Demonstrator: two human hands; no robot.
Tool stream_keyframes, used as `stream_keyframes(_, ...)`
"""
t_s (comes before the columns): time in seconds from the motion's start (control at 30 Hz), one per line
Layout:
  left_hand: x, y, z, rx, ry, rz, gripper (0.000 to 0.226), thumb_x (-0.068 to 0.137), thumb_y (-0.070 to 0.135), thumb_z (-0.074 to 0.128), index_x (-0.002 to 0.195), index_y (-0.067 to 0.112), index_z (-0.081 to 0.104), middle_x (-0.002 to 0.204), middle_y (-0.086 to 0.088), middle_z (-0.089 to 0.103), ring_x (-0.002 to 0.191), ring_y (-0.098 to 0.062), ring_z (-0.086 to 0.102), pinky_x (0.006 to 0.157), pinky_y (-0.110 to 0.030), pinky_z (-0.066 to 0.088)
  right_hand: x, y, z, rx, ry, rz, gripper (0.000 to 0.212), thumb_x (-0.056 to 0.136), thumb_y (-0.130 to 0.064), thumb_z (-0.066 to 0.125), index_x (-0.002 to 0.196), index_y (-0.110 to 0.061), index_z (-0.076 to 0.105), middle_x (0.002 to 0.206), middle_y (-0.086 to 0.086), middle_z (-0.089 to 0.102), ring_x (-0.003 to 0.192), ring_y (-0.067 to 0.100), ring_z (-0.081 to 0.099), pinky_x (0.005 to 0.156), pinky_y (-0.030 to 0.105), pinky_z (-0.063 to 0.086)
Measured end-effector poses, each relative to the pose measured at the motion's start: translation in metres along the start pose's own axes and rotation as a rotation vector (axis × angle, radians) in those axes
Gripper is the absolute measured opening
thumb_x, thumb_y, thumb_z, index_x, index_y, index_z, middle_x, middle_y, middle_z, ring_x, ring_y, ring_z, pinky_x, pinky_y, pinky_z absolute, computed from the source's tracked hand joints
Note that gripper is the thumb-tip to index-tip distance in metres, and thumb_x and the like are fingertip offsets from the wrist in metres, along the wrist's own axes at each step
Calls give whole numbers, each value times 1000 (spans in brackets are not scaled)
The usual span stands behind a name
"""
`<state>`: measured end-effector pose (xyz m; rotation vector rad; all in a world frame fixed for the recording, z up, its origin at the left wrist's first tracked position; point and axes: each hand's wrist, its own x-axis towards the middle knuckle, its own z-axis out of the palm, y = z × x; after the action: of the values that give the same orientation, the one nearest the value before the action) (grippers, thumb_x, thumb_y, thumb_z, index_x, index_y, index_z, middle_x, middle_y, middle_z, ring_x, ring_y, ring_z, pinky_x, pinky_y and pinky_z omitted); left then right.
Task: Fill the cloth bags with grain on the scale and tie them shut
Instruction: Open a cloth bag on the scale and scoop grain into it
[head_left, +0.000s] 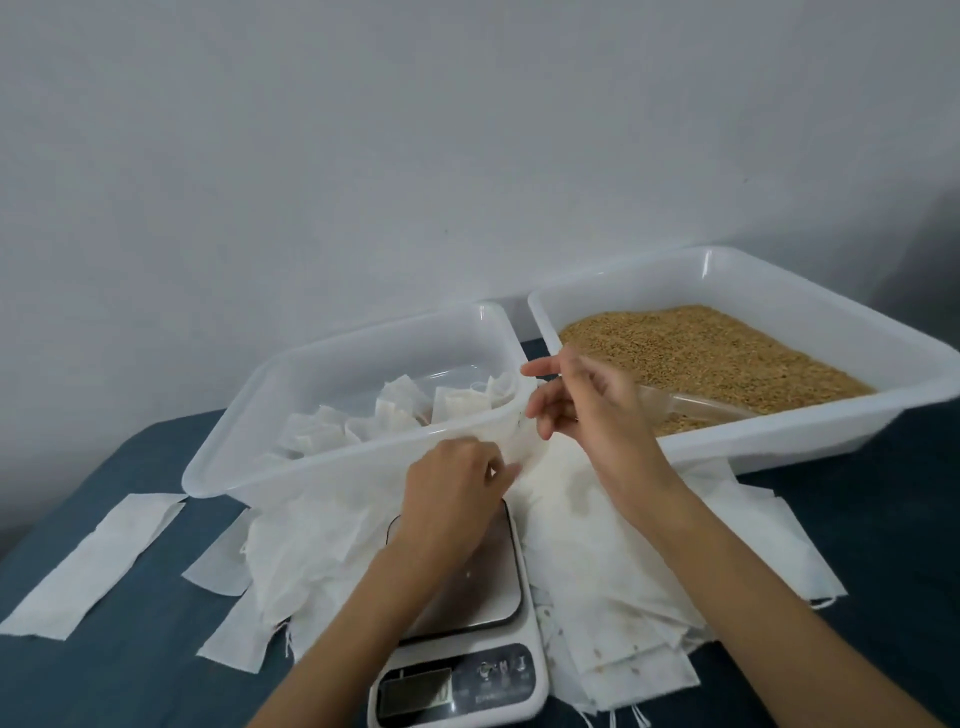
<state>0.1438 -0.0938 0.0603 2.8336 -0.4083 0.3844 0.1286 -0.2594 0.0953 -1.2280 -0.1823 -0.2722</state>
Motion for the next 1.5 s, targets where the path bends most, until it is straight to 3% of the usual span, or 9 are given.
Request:
stream_keyframes(0.17, 9, 8, 18, 59, -92, -157, 25, 97, 39, 60, 89, 17, 69, 96, 2, 68, 92, -26, 63, 80, -37, 54, -1, 4, 1, -32, -38, -1, 41, 108, -30, 40, 100, -2, 69, 69, 12, 68, 56, 20, 54, 57, 25, 48)
stream_keyframes(0.33, 4, 3, 15, -27, 0, -185, 17, 94, 16, 54, 85, 16, 69, 86, 1, 67, 83, -25, 60, 71, -36, 49, -1, 11, 2, -44, -61, 26, 42, 107, -32, 40, 99, -4, 71, 69, 10, 68, 57, 21, 54, 58, 25, 49)
stream_keyframes(0.5, -13, -25, 0, -83, 182, -305, 28, 95, 50, 66, 105, 25, 69, 94, 7, 72, 96, -24, 65, 71, -34, 40, 0, 14, 3, -51, -81, 7, 43, 100, -40, 44, 96, -7, 71, 69, 12, 68, 56, 21, 55, 59, 26, 49)
stream_keyframes(0.63, -11, -34, 5, 58, 96, -408, 36, 100, 54, 56, 102, 21, 70, 103, 2, 75, 97, -27, 64, 73, -37, 41, -1, 27, 4, -101, -107, 14, 39, 103, -35, 44, 97, -8, 71, 69, 10, 68, 56, 19, 55, 59, 25, 48)
stream_keyframes(0.8, -7, -35, 12, -245, 198, -350, 8, 95, 31, 71, 99, 25, 75, 95, 15, 76, 87, -19, 65, 74, -34, 44, -9, 46, 9, -207, -198, 76, 34, 105, -35, 45, 99, -14, 71, 71, 9, 69, 60, 18, 58, 64, 30, 49)
stream_keyframes(1.1, -10, -32, 11, -313, 194, -309, 23, 93, 23, 70, 116, 21, 74, 87, 15, 71, 85, -20, 64, 83, -34, 49, -11, 59, 10, -393, -201, 85, 17, 105, -16, 50, 109, -22, 65, 75, 5, 72, 59, 14, 60, 61, 25, 50)
stream_keyframes(1.2, -12, -27, 10, -346, 152, -294, 9, 94, 33, 69, 94, 26, 75, 90, 11, 76, 90, -15, 67, 84, -38, 50, -7, 58, 5, -423, -186, 58, 17, 104, -15, 51, 111, -21, 64, 75, 5, 72, 59, 15, 60, 62, 26, 51)
stream_keyframes(1.37, -6, -20, 11, -577, 110, -289, 20, 85, 28, 80, 70, 25, 66, 72, 13, 70, 78, 0, 65, 69, -13, 41, -6, 55, 3, -454, -182, 39, 16, 104, -13, 51, 112, -20, 63, 75, 8, 71, 59, 17, 59, 63, 26, 51)
stream_keyframes(1.5, -2, -8, 17, -564, 189, -324, 30, 86, 38, 80, 67, 27, 60, 67, 13, 66, 67, -4, 65, 66, -23, 47, -3, 53, -1, -495, -201, 24, 15, 103, -13, 53, 114, -19, 62, 74, 4, 71, 60, 16, 60, 64, 27, 52)
